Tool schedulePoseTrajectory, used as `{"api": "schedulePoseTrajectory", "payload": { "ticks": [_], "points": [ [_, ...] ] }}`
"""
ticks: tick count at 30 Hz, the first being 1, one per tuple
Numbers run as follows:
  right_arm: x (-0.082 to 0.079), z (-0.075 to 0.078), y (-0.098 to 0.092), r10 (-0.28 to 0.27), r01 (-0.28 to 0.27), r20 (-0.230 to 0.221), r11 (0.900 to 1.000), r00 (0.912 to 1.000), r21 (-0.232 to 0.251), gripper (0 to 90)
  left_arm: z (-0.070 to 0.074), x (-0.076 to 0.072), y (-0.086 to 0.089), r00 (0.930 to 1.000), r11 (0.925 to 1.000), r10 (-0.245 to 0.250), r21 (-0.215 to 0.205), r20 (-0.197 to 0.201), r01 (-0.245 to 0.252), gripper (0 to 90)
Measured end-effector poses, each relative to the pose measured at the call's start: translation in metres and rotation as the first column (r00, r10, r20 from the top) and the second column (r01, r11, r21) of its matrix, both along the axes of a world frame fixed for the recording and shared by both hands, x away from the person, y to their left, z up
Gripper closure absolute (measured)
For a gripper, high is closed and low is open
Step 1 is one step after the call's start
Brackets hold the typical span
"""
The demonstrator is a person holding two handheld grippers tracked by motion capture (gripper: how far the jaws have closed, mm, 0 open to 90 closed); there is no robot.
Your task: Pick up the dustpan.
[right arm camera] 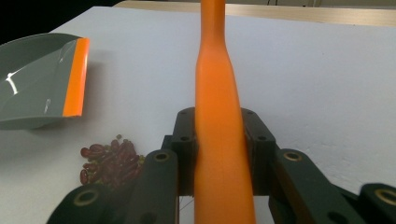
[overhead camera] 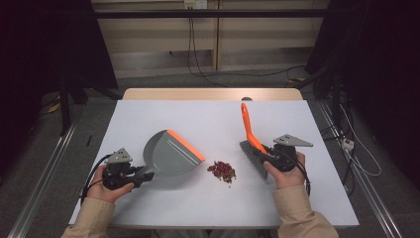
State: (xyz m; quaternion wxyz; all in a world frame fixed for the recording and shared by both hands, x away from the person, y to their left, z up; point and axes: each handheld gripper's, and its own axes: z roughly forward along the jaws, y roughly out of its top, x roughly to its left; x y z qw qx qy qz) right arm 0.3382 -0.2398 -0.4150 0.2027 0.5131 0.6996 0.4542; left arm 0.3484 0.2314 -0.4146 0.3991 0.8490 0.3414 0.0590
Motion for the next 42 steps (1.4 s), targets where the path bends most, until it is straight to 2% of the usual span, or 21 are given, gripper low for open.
{"api": "schedulePoseTrajectory", "payload": {
  "ticks": [5, 6, 10, 18, 20, 22, 26, 27, 29, 31, 33, 34, 35, 37, 42],
  "points": [
    [0.0, 0.0, 0.001, -0.001, 0.001, -0.001, 1.0, 1.0, -0.003, 71.2, 0.0, -0.004, -0.003, 0.9992, 0.9992, -0.04, 0.005, -0.007, 0.04, 62.8],
    [0.0, 0.0, 0.002, -0.002, 0.002, -0.001, 1.0, 1.0, -0.004, 71.2, 0.0, -0.004, -0.003, 0.9986, 0.9986, -0.051, 0.016, -0.011, 0.051, 62.8],
    [0.0, -0.001, 0.004, -0.004, 0.004, -0.001, 1.0, 1.0, -0.003, 71.3, -0.002, -0.006, -0.004, 0.9973, 0.9974, -0.071, 0.011, -0.018, 0.071, 62.8],
    [0.0, -0.001, 0.006, -0.003, 0.003, 0.001, 1.0, 1.0, -0.003, 71.2, -0.001, -0.01, -0.01, 0.9901, 0.9897, -0.139, 0.031, -0.016, 0.14, 62.8],
    [0.0, -0.001, 0.006, -0.003, 0.003, 0.004, 1.0, 1.0, -0.008, 71.2, -0.001, -0.011, -0.012, 0.9901, 0.9892, -0.14, 0.041, -0.012, 0.14, 62.7],
    [0.0, -0.001, 0.006, -0.004, 0.004, 0.005, 1.0, 1.0, -0.004, 71.3, -0.002, -0.011, -0.013, 0.9862, 0.9853, -0.165, 0.042, -0.016, 0.166, 62.8],
    [0.0, -0.002, 0.007, -0.007, 0.007, 0.004, 1.0, 1.0, -0.005, 71.3, -0.004, -0.014, -0.017, 0.9854, 0.9844, -0.169, 0.047, -0.02, 0.17, 62.7],
    [0.0, -0.002, 0.007, -0.008, 0.008, 0.006, 1.0, 1.0, -0.007, 71.2, -0.004, -0.014, -0.017, 0.9846, 0.9827, -0.174, 0.061, -0.019, 0.175, 62.7],
    [0.001, -0.002, 0.007, -0.008, 0.009, 0.007, 1.0, 0.9999, -0.008, 71.2, -0.005, -0.015, -0.019, 0.9839, 0.9827, -0.178, 0.05, -0.023, 0.178, 62.7],
    [0.0, -0.002, 0.009, -0.007, 0.008, 0.01, 1.0, 0.9999, -0.012, 71.2, -0.005, -0.016, -0.02, 0.9817, 0.9797, -0.189, 0.065, -0.025, 0.19, 62.7],
    [0.0, -0.003, 0.012, -0.006, 0.006, 0.011, 1.0, 0.9999, -0.016, 71.3, -0.005, -0.017, -0.021, 0.9783, 0.9766, -0.205, 0.06, -0.026, 0.207, 62.7],
    [0.0, -0.003, 0.014, -0.003, 0.003, 0.009, 1.0, 1.0, -0.023, 71.2, -0.004, -0.018, -0.022, 0.9788, 0.9766, -0.203, 0.066, -0.024, 0.204, 62.7],
    [0.001, -0.004, 0.015, -0.001, 0.001, 0.011, 1.0, 0.9999, -0.026, 71.3, -0.004, -0.019, -0.023, 0.9773, 0.9761, -0.21, 0.051, -0.031, 0.211, 62.7],
    [0.001, -0.005, 0.019, -0.002, 0.003, 0.018, 0.999, 0.9998, -0.039, 71.3, -0.003, -0.02, -0.024, 0.9733, 0.9723, -0.227, 0.049, -0.035, 0.228, 62.7],
    [0.004, -0.008, 0.025, -0.008, 0.009, 0.021, 0.999, 0.9998, -0.053, 71.2, -0.005, -0.023, -0.026, 0.9682, 0.9686, -0.245, 0.033, -0.052, 0.247, 62.7]
  ]
}}
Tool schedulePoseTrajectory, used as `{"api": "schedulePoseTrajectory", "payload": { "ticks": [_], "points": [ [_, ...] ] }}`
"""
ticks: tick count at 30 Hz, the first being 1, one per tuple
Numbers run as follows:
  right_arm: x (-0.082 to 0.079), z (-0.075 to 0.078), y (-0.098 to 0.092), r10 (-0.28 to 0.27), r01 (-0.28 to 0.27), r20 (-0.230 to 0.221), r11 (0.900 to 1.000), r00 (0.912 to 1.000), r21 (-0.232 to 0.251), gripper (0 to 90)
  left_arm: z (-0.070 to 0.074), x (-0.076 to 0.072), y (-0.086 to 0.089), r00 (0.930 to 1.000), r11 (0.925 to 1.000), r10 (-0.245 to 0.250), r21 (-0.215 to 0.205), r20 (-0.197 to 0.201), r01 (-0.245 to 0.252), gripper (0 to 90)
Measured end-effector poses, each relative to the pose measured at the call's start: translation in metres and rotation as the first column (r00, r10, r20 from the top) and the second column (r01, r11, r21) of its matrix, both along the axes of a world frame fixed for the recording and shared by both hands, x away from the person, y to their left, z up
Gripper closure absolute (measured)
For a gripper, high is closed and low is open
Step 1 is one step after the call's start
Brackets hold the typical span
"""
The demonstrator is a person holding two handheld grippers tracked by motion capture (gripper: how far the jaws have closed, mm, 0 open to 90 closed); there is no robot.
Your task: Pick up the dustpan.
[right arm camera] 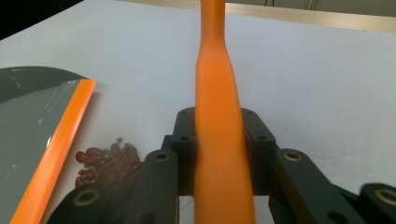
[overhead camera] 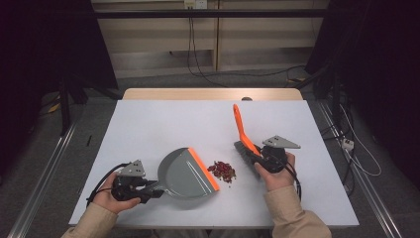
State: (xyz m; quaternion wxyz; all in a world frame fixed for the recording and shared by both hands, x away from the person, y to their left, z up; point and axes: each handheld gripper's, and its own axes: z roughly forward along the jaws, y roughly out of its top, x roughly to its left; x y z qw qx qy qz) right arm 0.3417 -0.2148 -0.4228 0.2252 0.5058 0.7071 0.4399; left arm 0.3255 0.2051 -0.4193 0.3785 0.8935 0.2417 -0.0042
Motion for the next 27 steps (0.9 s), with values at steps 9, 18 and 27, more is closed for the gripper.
{"api": "schedulePoseTrajectory", "payload": {
  "ticks": [9, 18, 27],
  "points": [
    [0.001, -0.003, 0.009, 0.015, -0.015, -0.008, 1.0, 0.9999, -0.021, 71.3, -0.005, -0.005, -0.003, 0.9993, 0.9995, -0.031, 0.004, -0.023, 0.031, 62.6],
    [0.001, -0.006, 0.012, 0.016, -0.016, -0.016, 0.999, 0.9998, -0.027, 71.2, -0.008, -0.007, -0.01, 0.9975, 0.9984, -0.057, -0.003, -0.041, 0.057, 62.4],
    [-0.001, -0.007, 0.021, 0.023, -0.023, -0.012, 0.998, 0.9997, -0.053, 71.3, -0.011, -0.008, -0.012, 0.9971, 0.9977, -0.068, -0.001, -0.034, 0.068, 62.0]
  ]
}}
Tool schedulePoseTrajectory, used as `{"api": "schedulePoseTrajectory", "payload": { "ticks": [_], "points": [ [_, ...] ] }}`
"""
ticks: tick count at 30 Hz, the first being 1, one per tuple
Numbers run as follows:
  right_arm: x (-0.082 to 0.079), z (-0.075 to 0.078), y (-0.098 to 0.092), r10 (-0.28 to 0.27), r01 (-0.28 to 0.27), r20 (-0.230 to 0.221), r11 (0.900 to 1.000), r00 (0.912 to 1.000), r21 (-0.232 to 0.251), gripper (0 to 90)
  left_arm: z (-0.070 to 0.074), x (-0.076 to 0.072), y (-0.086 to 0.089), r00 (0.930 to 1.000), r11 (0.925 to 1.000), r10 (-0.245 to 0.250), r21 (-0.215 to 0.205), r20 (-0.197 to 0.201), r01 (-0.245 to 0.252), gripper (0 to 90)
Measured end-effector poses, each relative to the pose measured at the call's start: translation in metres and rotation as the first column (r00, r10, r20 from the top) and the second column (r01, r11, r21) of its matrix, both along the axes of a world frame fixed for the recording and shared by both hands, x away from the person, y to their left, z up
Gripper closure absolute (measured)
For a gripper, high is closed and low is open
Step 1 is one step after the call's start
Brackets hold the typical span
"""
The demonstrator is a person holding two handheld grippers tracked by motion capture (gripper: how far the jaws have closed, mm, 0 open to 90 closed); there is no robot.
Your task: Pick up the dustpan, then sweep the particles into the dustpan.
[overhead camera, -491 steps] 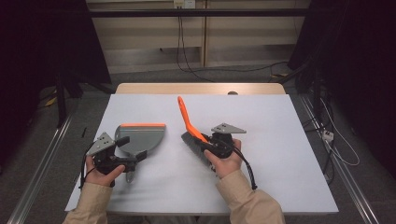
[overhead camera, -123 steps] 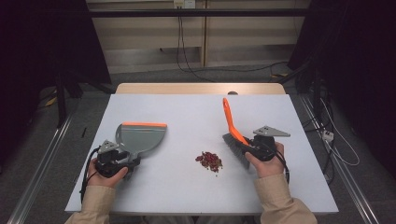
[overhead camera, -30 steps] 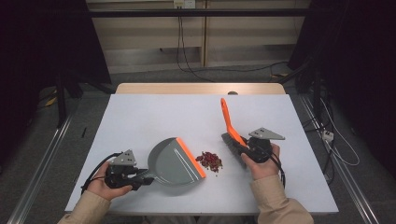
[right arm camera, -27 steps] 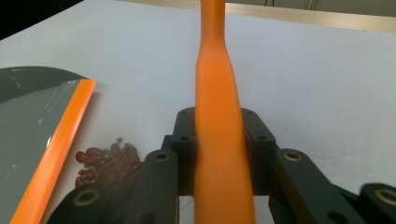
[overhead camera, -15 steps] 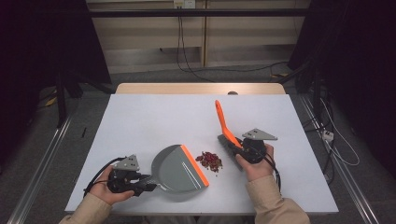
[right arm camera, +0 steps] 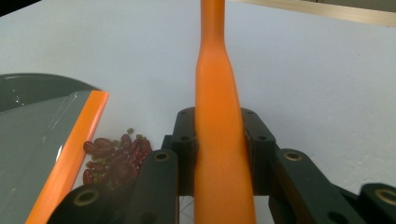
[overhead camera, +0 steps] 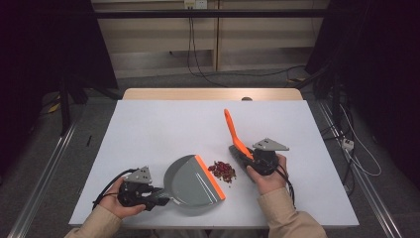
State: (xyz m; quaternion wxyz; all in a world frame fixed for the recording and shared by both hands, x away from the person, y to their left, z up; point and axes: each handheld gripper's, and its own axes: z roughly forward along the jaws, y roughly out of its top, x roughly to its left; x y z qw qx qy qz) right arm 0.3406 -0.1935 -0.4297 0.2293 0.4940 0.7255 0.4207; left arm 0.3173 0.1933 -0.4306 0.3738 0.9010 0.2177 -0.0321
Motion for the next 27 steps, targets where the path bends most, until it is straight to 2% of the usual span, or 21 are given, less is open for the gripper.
{"api": "schedulePoseTrajectory", "payload": {
  "ticks": [3, 7, 8, 13, 15, 24, 27],
  "points": [
    [-0.001, 0.0, 0.003, 0.009, -0.009, 0.001, 1.0, 1.0, -0.008, 71.2, 0.0, -0.001, 0.0, 0.9998, 0.9999, 0.015, 0.002, 0.013, -0.015, 61.7],
    [-0.001, 0.0, 0.006, 0.015, -0.015, 0.002, 1.0, 0.9999, -0.017, 71.2, -0.002, -0.003, 0.0, 0.9992, 0.9995, 0.013, 0.027, 0.037, -0.014, 59.5],
    [-0.001, 0.0, 0.007, 0.019, -0.019, 0.001, 1.0, 0.9998, -0.017, 71.3, -0.002, -0.003, 0.001, 0.9995, 0.9998, 0.016, 0.01, 0.028, -0.016, 59.0],
    [-0.001, 0.0, 0.007, 0.014, -0.014, 0.002, 1.0, 0.9999, -0.019, 71.3, 0.0, -0.004, 0.0, 0.9993, 0.9997, 0.009, 0.022, 0.036, -0.01, 59.9],
    [-0.001, 0.0, 0.008, 0.015, -0.015, 0.002, 1.0, 0.9999, -0.02, 71.3, 0.0, -0.004, 0.0, 0.999, 0.9988, 0.013, 0.046, 0.043, -0.015, 62.0],
    [-0.003, 0.0, 0.012, 0.018, -0.018, 0.004, 0.999, 0.9998, -0.03, 71.3, 0.002, -0.004, -0.002, 0.9989, 0.9987, 0.003, 0.051, 0.047, -0.005, 62.7],
    [-0.003, 0.0, 0.014, 0.015, -0.015, 0.002, 0.999, 0.9999, -0.032, 71.3, 0.001, -0.005, -0.002, 0.9992, 0.9991, 0.016, 0.04, 0.038, -0.018, 62.7]
  ]
}}
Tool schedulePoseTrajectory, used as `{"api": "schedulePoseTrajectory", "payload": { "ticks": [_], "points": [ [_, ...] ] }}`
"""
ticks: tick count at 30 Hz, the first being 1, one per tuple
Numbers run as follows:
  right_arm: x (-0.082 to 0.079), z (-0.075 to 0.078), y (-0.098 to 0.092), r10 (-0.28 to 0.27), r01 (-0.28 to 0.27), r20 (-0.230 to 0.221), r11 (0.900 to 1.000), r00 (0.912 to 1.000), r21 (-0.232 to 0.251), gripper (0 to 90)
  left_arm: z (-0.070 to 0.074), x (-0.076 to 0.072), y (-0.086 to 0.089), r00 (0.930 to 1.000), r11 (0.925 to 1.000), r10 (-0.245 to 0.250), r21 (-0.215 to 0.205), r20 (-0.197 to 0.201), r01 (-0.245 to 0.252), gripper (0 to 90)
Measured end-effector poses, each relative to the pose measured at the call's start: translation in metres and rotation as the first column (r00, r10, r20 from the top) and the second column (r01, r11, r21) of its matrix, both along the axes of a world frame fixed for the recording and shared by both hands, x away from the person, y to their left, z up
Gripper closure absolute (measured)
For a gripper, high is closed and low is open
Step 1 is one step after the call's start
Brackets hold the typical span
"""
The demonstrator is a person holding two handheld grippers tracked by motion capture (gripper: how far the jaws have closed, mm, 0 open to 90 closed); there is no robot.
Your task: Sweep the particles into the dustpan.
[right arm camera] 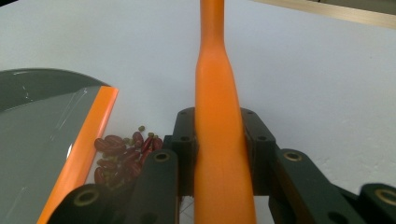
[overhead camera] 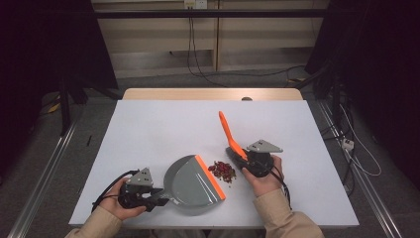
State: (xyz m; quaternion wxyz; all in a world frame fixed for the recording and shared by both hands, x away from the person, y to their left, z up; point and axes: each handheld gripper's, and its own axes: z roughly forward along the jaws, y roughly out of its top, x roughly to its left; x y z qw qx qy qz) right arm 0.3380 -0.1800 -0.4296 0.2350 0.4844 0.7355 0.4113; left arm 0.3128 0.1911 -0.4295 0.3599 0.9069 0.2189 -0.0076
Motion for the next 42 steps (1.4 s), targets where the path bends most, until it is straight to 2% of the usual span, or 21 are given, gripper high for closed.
{"api": "schedulePoseTrajectory", "payload": {
  "ticks": [2, 4, 6, 9, 10, 11, 16, 21, 26, 28, 30, 34, 36, 38, 42],
  "points": [
    [0.0, 0.0, 0.001, 0.001, -0.001, 0.0, 1.0, 1.0, -0.003, 71.3, 0.0, 0.001, 0.0, 0.9999, 0.9999, -0.012, 0.003, -0.005, 0.012, 62.7],
    [0.0, 0.0, 0.002, 0.002, -0.002, -0.001, 1.0, 1.0, -0.002, 71.3, 0.0, 0.0, -0.001, 0.9999, 1.0, -0.003, -0.001, -0.01, 0.003, 62.7],
    [0.0, 0.0, 0.003, 0.004, -0.004, -0.001, 1.0, 1.0, -0.004, 71.3, 0.0, 0.0, -0.002, 1.0, 0.9999, -0.005, 0.012, -0.004, 0.005, 62.6],
    [-0.001, 0.0, 0.006, 0.013, -0.013, 0.002, 1.0, 0.9999, -0.012, 71.3, 0.0, 0.001, -0.004, 0.9997, 0.9998, -0.021, 0.003, -0.013, 0.021, 62.7],
    [-0.001, 0.0, 0.008, 0.014, -0.014, 0.001, 1.0, 0.9999, -0.014, 71.3, 0.0, 0.001, -0.004, 0.9998, 0.9997, -0.017, 0.014, -0.013, 0.017, 62.6],
    [-0.002, 0.0, 0.009, 0.015, -0.015, 0.001, 1.0, 0.9999, -0.015, 71.3, 0.0, 0.001, -0.005, 0.9996, 0.9998, -0.018, -0.002, -0.021, 0.018, 62.7],
    [-0.003, 0.0, 0.013, 0.021, -0.021, 0.002, 1.0, 0.9998, -0.022, 71.3, 0.0, 0.002, -0.006, 0.9997, 0.9998, -0.016, 0.012, -0.019, 0.016, 62.6],
    [-0.005, 0.0, 0.02, 0.032, -0.032, 0.007, 0.999, 0.9995, -0.042, 71.3, 0.0, 0.003, -0.009, 0.999, 0.9993, -0.035, 0.014, -0.029, 0.035, 62.6],
    [-0.009, 0.0, 0.029, 0.047, -0.046, 0.007, 0.997, 0.9989, -0.057, 71.3, 0.0, 0.003, -0.01, 0.9989, 0.9996, -0.029, 0.007, -0.037, 0.029, 62.6],
    [-0.01, 0.0, 0.032, 0.047, -0.046, 0.009, 0.997, 0.9989, -0.063, 71.2, 0.001, 0.003, -0.011, 0.9991, 0.9996, -0.021, 0.02, -0.037, 0.022, 62.6],
    [-0.011, 0.0, 0.034, 0.046, -0.045, 0.009, 0.997, 0.9989, -0.06, 71.2, 0.001, 0.004, -0.01, 0.9988, 0.9991, -0.033, 0.027, -0.036, 0.034, 62.6],
    [-0.014, -0.001, 0.038, 0.046, -0.046, 0.007, 0.998, 0.9989, -0.053, 71.1, 0.0, 0.004, -0.012, 0.9985, 0.9996, -0.028, 0.007, -0.048, 0.029, 62.6],
    [-0.015, -0.001, 0.041, 0.046, -0.045, 0.01, 0.998, 0.9989, -0.047, 71.1, 0.001, 0.004, -0.013, 0.9988, 0.9996, -0.017, 0.02, -0.045, 0.018, 62.6],
    [-0.017, -0.001, 0.045, 0.044, -0.043, 0.015, 0.998, 0.9989, -0.055, 71.1, 0.001, 0.004, -0.014, 0.9986, 0.9997, -0.019, 0.015, -0.048, 0.02, 62.6],
    [-0.02, -0.002, 0.051, 0.046, -0.045, 0.019, 0.998, 0.9988, -0.036, 71.0, 0.001, 0.004, -0.015, 0.9987, 0.9996, -0.016, 0.022, -0.049, 0.017, 62.6]
  ]
}}
